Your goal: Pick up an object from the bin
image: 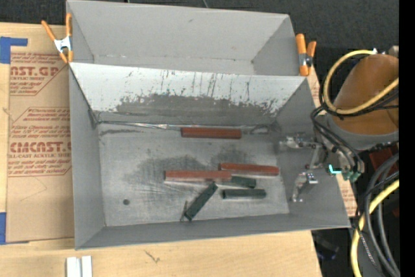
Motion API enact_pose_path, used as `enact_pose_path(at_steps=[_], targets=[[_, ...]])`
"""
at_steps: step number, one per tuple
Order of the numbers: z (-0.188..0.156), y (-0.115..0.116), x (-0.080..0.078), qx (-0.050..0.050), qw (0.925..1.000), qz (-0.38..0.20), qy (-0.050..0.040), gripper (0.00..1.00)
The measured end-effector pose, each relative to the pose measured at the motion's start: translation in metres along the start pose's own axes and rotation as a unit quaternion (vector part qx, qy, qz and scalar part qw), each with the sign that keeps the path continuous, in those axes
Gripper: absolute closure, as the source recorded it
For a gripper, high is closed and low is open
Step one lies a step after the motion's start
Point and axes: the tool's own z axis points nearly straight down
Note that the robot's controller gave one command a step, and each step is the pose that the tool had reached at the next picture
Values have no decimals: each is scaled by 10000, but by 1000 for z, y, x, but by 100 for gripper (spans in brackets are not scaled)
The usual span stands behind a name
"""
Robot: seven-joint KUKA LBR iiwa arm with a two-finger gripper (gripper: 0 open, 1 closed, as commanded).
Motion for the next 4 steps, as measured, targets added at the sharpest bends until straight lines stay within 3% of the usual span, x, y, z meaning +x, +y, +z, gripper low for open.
enact_pose_path(at_steps=[1, 2, 3, 4], targets=[[-4, 1, -2, 7, 10000, -10, -37, 0], [87, 11, -39, 8, 10000, 11, -37, 100], [87, 11, -39, 8, 10000, 10, -37, 100], [-39, 17, -32, 9, 9999, -148, -45, 100]])
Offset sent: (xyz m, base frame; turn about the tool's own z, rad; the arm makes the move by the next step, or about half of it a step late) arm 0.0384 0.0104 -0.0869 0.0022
